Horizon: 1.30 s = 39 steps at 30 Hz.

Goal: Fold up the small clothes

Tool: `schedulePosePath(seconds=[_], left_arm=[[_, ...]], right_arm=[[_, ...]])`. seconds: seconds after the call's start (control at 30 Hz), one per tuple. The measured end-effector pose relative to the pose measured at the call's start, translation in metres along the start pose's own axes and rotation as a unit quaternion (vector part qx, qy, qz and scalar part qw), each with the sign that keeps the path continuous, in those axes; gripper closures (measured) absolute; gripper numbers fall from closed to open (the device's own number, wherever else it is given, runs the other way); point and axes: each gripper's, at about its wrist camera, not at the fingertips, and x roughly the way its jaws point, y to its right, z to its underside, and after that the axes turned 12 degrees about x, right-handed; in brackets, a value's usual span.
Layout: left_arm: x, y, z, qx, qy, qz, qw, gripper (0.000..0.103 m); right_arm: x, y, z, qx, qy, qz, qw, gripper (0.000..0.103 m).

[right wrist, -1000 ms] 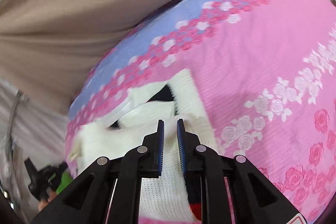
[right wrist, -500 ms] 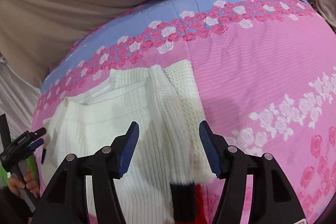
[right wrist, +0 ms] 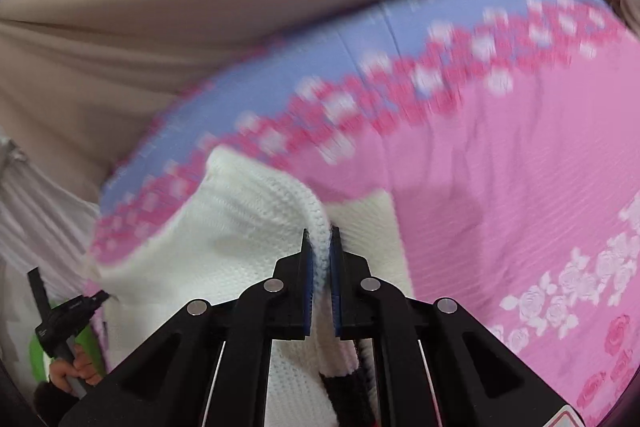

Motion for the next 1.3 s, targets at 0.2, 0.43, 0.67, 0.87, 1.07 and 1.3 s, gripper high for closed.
schedulePosePath(seconds=[0.2,0.43,0.67,0.87,1.07,1.3], left_arm=[[-0.011,-0.002,-0.008,-0.011,0.012,0.017,0.9997,0.098],[-0.008,-0.006,-0.008,-0.025,-0.001,0.026,0.9993,0.093],[-0.074,-0.019,0.060,-0.031,0.010,0.047,0.9984,0.027],[-0.057,-0.035,0.142,-0.139,-0.066,0.068,0.9858,0.021],[-0.046,-0.028,0.126,-0.160,-0.071,0.099,0.9795,0.090],[-0.100,-0.041,0.145,-0.129,-0.081,0.103,0.9829,0.092]], right_arm=[[0.023,0.008,0.001,0.029,-0.013,0.000,0.999,0.095],[0.027,0.012,-0.013,0.029,-0.023,0.033,0.999,0.093],[-0.058,0.025,0.058,-0.017,0.021,0.045,0.999,0.040],[-0.053,0.078,0.148,0.062,-0.056,0.028,0.996,0.039],[-0.031,0.067,0.139,0.104,-0.053,-0.034,0.993,0.080],[-0.099,0.069,0.126,0.086,-0.026,-0.038,0.995,0.092]])
